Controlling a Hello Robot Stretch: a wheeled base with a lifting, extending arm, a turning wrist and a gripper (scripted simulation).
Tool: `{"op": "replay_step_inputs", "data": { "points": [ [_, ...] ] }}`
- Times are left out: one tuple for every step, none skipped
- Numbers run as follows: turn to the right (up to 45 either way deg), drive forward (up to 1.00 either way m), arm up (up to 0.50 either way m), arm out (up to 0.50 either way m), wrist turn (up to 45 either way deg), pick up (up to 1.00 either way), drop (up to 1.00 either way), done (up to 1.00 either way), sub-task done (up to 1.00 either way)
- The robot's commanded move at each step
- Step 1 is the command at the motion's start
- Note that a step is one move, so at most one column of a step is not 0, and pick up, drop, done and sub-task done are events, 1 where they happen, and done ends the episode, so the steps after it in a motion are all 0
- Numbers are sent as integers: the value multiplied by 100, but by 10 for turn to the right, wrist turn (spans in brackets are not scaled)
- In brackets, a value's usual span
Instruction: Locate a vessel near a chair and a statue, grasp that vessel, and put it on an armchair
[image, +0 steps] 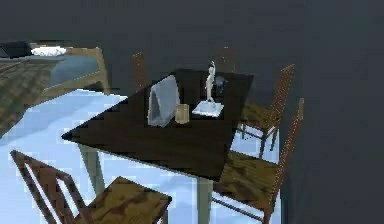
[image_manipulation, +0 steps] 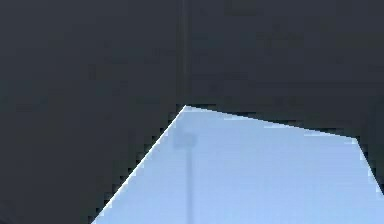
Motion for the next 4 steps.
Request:
{"op": "replay_step_inputs", "data": {
  "points": [
    [-450, 0, 0, 0, 0, 0, 0, 0, 0],
    [-450, 0, 0, 0, 0, 0, 0, 0, 0],
    [-210, 0, 0, 0, 0, 0, 0, 0, 0],
    [-30, 0, 0, 0, 0, 0, 0, 0, 0]
  ]
}}
